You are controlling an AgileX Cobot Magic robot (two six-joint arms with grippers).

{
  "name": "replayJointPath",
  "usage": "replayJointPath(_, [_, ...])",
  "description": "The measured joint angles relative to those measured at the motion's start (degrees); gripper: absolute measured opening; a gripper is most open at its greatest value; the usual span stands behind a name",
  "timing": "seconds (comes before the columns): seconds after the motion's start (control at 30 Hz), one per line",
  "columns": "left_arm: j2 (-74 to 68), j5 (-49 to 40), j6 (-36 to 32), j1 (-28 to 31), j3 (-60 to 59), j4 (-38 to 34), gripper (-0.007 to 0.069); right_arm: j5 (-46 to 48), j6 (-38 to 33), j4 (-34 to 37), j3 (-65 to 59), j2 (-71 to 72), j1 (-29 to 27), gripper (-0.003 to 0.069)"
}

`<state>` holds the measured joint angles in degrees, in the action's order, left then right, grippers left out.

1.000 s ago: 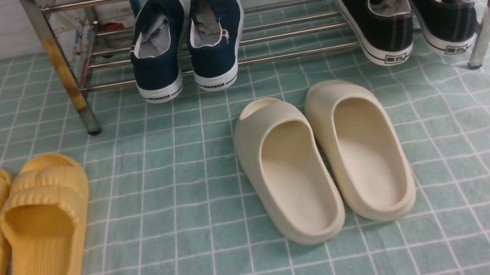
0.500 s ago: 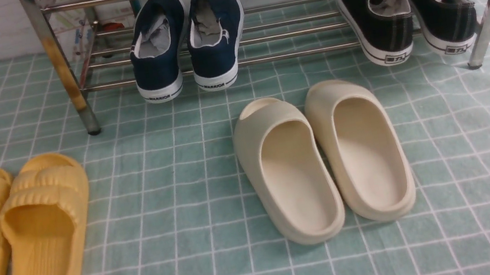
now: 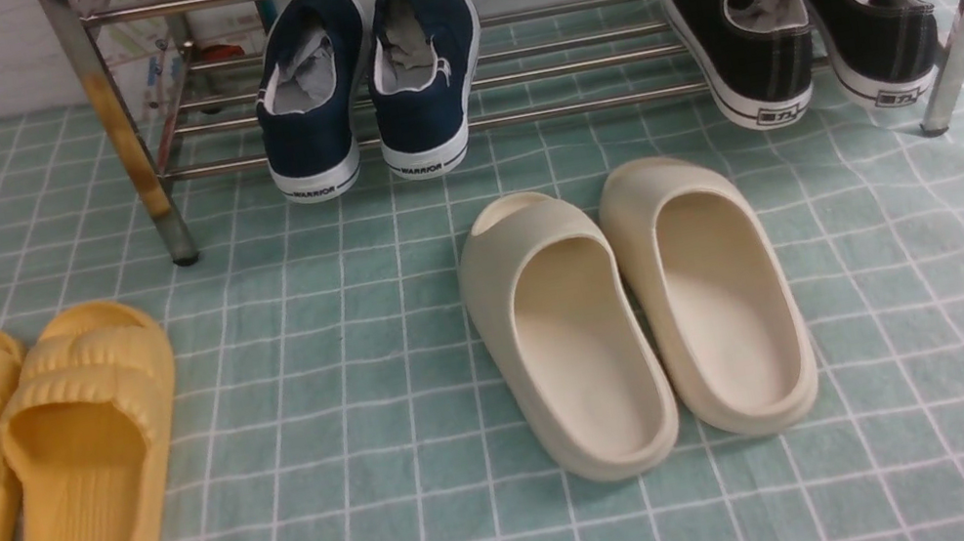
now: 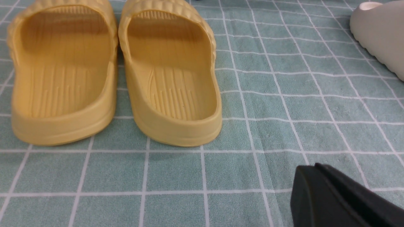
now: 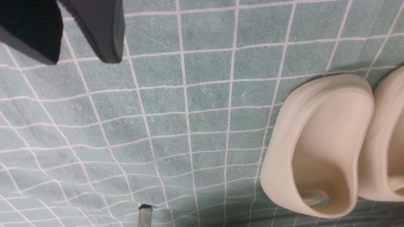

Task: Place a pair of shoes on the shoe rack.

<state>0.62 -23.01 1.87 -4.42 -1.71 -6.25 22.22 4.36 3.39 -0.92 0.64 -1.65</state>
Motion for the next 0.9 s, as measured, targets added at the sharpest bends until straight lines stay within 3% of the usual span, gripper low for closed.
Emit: replayJointPath(0.9, [0.0, 0.0, 0.0, 0.0, 0.0, 0.0, 0.0029, 0.0, 0.0, 0.0, 0.0, 0.0, 0.0, 0.0239])
